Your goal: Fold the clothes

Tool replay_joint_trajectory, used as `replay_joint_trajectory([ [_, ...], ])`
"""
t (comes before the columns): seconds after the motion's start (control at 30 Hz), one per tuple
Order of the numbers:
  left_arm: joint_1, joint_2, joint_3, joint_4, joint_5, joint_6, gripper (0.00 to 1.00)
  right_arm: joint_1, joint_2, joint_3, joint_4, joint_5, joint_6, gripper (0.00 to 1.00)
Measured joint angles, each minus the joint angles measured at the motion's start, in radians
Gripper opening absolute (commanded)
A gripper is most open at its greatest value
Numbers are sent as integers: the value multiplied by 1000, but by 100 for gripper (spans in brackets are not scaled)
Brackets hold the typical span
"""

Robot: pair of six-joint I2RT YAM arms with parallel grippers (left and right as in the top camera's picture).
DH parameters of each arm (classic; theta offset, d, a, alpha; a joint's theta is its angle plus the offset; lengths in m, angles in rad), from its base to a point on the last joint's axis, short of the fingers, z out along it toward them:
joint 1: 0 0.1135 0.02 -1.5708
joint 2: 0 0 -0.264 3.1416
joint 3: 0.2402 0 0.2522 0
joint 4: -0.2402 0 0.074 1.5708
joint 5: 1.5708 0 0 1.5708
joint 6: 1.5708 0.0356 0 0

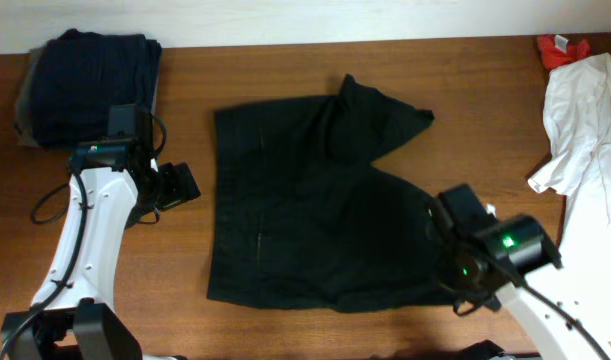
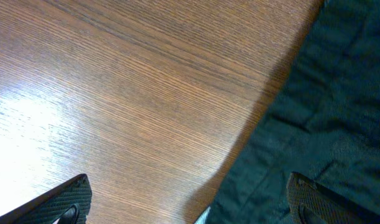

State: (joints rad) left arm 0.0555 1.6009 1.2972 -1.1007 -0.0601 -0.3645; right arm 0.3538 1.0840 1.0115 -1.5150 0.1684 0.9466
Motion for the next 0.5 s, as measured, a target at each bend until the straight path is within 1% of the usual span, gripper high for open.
replay_joint_trajectory([
  [0.03,0,0,0,0,0,0,99,14,-28,-25,3,-1,21,6],
  [0.1,0,0,0,6,8,0,99,38,-73,-51,23,-7,45,72],
  [0.13,0,0,0,9,18,0,99,47,-88,-54,39,-11,53,98],
  [0.23,0,0,0,30,73,0,99,61,-110,-54,81,-21,44,99],
  [0.33,-10,0,0,54,137,6,99,62,-93,-54,104,-36,20,99],
  [0.43,-42,0,0,77,177,13,98,62,-63,-54,124,-46,8,98],
  [0.5,-76,0,-2,112,188,16,97,63,-41,-54,179,-64,-31,98],
])
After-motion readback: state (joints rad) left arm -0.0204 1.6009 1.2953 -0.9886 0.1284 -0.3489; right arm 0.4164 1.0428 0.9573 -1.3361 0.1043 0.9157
